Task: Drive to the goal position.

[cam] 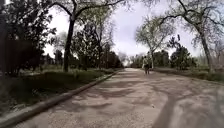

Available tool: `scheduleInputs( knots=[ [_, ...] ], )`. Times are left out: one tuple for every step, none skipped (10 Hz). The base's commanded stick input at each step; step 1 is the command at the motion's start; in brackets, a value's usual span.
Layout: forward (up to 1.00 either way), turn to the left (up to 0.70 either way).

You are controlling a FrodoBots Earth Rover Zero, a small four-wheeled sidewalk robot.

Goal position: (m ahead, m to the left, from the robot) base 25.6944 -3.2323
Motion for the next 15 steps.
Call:
scheduleInputs(
  knots=[
    [0.70,0.00],
    [0.70,0.00],
    [0.70,0.00],
    [0.70,-0.25],
    [0.70,-0.35],
    [0.70,-0.35],
    [0.70,-0.35],
    [0.70,-0.35],
    [0.70,-0.35],
    [0.70,-0.35],
    [0.70,-0.35],
    [0.70,-0.35],
    [0.70,0.00],
    [0.70,0.00],
    [0.70,0.00]
  ],
)
